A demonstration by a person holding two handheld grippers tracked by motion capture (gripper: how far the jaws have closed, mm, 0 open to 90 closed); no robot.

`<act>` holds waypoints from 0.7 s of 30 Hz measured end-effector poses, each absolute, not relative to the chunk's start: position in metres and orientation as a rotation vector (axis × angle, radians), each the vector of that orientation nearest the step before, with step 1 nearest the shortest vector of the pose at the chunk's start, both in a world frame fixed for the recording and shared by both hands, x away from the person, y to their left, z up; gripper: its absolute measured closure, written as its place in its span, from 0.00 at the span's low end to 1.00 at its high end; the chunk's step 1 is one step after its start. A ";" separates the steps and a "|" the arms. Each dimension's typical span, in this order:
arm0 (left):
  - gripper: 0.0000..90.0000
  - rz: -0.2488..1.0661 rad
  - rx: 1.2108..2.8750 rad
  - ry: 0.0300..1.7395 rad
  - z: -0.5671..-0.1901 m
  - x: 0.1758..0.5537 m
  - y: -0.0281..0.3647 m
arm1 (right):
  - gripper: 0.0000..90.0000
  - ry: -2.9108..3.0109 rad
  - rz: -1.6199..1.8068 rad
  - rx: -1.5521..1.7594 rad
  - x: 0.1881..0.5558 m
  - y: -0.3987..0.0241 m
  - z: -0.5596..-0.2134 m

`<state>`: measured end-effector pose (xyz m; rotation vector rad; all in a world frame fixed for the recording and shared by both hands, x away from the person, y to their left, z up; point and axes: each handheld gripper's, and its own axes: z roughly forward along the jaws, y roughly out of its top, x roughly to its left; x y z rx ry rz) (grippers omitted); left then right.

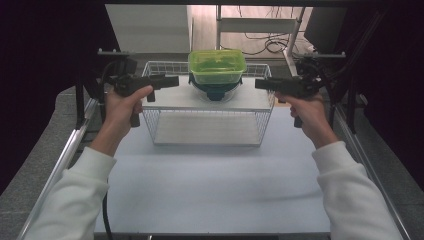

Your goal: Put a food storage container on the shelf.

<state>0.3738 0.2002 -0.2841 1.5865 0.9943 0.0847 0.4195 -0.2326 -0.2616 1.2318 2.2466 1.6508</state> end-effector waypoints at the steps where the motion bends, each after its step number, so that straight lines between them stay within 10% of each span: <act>1: 0.26 0.091 1.592 0.986 -0.289 0.367 0.201 | 0.33 2.255 1.649 1.225 0.412 -0.235 -0.265; 21: 0.30 0.075 1.729 1.042 -0.431 0.266 0.192 | 0.31 2.353 1.449 1.152 0.314 -0.275 -0.394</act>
